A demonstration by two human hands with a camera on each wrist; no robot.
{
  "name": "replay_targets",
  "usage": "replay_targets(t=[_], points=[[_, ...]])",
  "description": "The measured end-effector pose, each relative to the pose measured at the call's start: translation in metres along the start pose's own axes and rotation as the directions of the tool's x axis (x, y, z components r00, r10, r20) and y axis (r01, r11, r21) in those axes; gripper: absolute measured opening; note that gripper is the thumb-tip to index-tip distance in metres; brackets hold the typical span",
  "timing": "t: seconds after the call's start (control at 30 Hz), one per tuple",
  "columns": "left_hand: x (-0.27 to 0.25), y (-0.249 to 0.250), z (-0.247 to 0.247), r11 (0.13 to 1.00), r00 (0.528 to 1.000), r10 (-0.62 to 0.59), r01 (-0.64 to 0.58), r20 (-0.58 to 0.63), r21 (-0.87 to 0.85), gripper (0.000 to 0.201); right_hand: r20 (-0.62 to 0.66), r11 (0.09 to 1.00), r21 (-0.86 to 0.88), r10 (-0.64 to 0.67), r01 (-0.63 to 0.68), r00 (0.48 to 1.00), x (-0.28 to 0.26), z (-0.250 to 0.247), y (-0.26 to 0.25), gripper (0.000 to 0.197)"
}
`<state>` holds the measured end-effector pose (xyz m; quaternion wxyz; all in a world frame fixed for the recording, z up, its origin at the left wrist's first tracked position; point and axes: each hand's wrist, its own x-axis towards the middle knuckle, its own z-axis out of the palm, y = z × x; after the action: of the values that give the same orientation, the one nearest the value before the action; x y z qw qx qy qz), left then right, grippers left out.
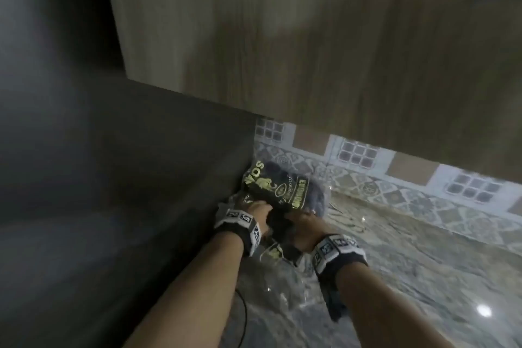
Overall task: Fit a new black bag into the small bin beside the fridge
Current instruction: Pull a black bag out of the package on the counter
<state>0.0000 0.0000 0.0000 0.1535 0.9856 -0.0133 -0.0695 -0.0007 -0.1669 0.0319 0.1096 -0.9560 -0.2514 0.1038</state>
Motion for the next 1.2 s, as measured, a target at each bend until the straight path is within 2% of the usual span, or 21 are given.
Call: replay_targets(t=[0.07,0.13,0.17,0.27,0.37,0.63,0.73,0.8,0.87,0.93,1.0,1.07,1.13,1.2], points=[[0.023,-0.006,0.013,1.000,0.999,-0.005,0.006,0.041,-0.004,0.072,-0.044,0.999,-0.013,-0.043,0.042,0.998,0.022,0.014,0.005,0.057],[0.042,-0.011,0.022,1.000,0.999,-0.004,0.004,0.034,0.027,0.078,-0.051,0.995,-0.097,-0.034,0.029,0.998,0.043,0.026,0.016,0.071],[0.054,-0.013,0.026,0.999,1.000,0.010,-0.011,0.027,0.046,0.079,-0.049,0.992,-0.125,-0.003,-0.003,0.999,0.054,0.030,0.023,0.072],[0.070,-0.014,0.030,0.999,1.000,0.023,-0.023,0.000,0.045,0.074,-0.089,0.976,-0.205,0.051,-0.069,0.995,0.075,0.034,0.036,0.051],[0.077,-0.015,0.036,0.998,0.995,0.042,-0.038,-0.086,0.047,0.067,-0.143,0.951,-0.295,0.055,-0.096,0.988,0.083,0.037,0.041,0.034],[0.067,-0.012,0.025,0.994,0.993,0.010,0.004,-0.120,0.113,0.043,-0.162,0.956,-0.276,0.061,-0.104,0.985,0.073,0.016,0.020,0.031],[0.049,-0.001,0.008,0.995,0.973,0.010,0.013,-0.229,0.097,0.029,-0.141,0.974,-0.219,0.034,-0.064,0.989,0.053,-0.004,0.010,0.031],[0.036,0.009,-0.003,1.000,0.951,-0.011,0.015,-0.310,0.012,0.031,-0.146,0.988,-0.145,0.029,-0.050,0.989,0.037,-0.022,0.005,0.030],[0.020,0.021,-0.017,0.998,0.932,-0.035,0.015,-0.360,-0.059,0.033,-0.183,0.993,-0.100,0.040,-0.059,0.982,0.020,-0.040,0.002,0.030],[-0.002,0.035,-0.033,0.998,0.924,-0.055,0.037,-0.378,-0.054,0.029,-0.272,0.996,-0.062,0.038,-0.057,0.962,-0.002,-0.057,-0.002,0.034],[-0.027,0.044,-0.052,0.996,0.913,-0.062,0.034,-0.403,-0.076,0.023,-0.392,0.999,0.016,0.032,-0.028,0.919,-0.026,-0.070,-0.007,0.043],[-0.057,0.050,-0.070,0.991,0.907,-0.081,0.028,-0.413,-0.134,0.018,-0.461,0.994,0.107,0.046,0.004,0.886,-0.055,-0.078,-0.011,0.057],[-0.092,0.052,-0.091,0.979,0.919,-0.095,0.017,-0.383,-0.203,0.017,-0.498,0.980,0.200,0.110,-0.010,0.860,-0.088,-0.089,-0.019,0.075],[-0.134,0.051,-0.106,0.957,0.924,-0.094,-0.019,-0.369,-0.291,0.017,-0.482,0.954,0.300,0.178,-0.029,0.858,-0.121,-0.094,-0.028,0.093]])
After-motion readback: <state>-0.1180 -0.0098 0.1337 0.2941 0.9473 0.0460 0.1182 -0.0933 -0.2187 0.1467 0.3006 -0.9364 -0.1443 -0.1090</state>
